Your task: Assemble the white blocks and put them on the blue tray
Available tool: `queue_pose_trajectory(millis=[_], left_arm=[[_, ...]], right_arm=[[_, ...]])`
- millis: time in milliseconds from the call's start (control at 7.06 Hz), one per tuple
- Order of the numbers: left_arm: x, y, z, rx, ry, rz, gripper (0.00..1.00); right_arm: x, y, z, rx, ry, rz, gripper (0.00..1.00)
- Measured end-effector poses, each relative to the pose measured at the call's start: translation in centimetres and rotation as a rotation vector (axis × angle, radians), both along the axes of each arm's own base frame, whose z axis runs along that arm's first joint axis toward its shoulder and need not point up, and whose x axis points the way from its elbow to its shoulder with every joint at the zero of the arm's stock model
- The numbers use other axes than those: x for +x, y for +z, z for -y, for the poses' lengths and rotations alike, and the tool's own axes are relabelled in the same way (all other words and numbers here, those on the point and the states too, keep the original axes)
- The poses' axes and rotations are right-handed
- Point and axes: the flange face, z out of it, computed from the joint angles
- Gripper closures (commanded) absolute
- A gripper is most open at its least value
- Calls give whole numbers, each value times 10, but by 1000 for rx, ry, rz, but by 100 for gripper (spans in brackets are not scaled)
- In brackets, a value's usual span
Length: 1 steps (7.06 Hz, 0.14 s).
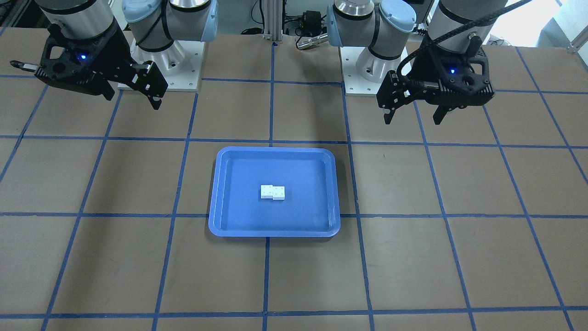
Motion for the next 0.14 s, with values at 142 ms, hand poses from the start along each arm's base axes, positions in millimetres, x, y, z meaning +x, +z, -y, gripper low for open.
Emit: queue_pose_trajectory(millis=[142], left_arm=[[-1,-1,0,2,0,-14,0]], right_arm=[[0,1,0,-2,0,0,0]])
